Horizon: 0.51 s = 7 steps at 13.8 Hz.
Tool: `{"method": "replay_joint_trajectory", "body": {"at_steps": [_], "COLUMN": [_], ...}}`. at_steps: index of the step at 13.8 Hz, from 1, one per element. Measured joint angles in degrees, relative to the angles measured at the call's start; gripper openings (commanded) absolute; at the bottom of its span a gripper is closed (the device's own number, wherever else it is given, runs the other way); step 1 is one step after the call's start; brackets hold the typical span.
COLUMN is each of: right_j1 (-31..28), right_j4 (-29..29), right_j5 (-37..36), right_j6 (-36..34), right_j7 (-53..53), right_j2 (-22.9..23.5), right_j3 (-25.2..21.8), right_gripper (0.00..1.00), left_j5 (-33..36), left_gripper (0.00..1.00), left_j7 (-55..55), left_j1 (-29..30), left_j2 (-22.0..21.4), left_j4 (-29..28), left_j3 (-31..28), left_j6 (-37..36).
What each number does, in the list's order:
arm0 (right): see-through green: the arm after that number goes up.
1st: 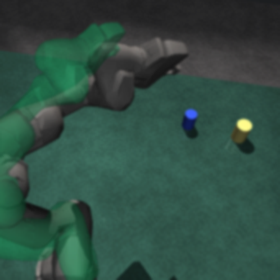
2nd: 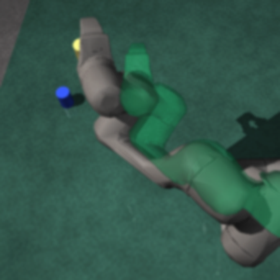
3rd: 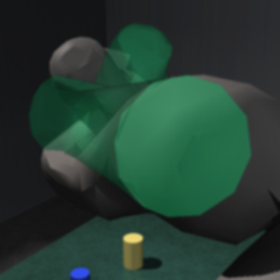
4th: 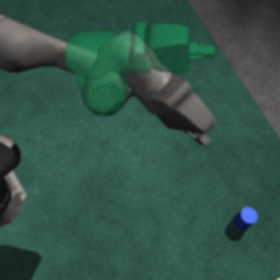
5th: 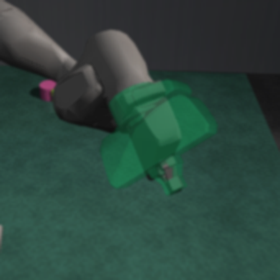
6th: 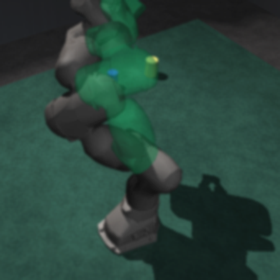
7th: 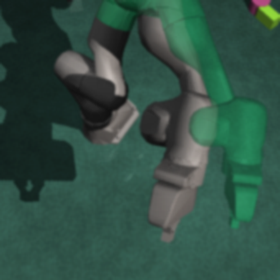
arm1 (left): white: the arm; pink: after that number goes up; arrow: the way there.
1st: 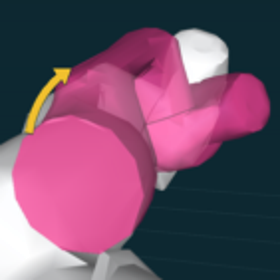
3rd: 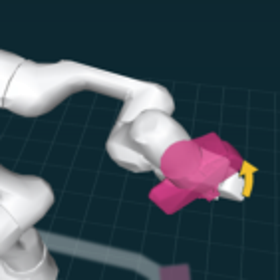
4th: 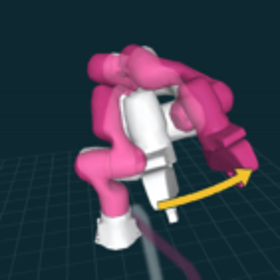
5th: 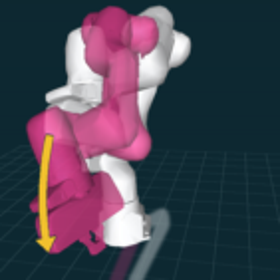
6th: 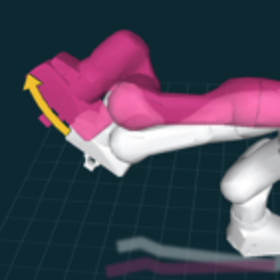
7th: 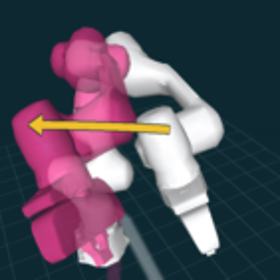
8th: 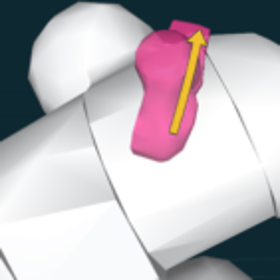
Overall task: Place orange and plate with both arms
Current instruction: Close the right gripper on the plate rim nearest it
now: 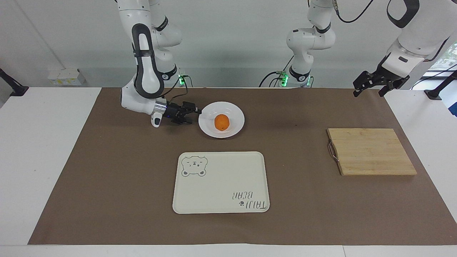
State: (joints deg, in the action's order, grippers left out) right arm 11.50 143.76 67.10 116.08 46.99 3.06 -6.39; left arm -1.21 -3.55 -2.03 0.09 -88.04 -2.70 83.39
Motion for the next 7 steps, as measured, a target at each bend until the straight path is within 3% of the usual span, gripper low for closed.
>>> {"method": "replay_joint_trajectory", "body": {"at_steps": [7], "right_j1": [4.29], "right_j4": [0.08], "right_j5": [3.76], "right_j6": [3.36], "right_j7": [-0.78], "right_j2": [0.03], "right_j3": [0.09], "right_gripper": [1.0], "left_j5": [0.0], "left_gripper": [1.0], "left_j7": [-0.71], "left_j1": [0.0], "left_j2": [-0.44], "left_j4": [0.04], "left_j3": [0.09], "left_j6": [-0.06]}}
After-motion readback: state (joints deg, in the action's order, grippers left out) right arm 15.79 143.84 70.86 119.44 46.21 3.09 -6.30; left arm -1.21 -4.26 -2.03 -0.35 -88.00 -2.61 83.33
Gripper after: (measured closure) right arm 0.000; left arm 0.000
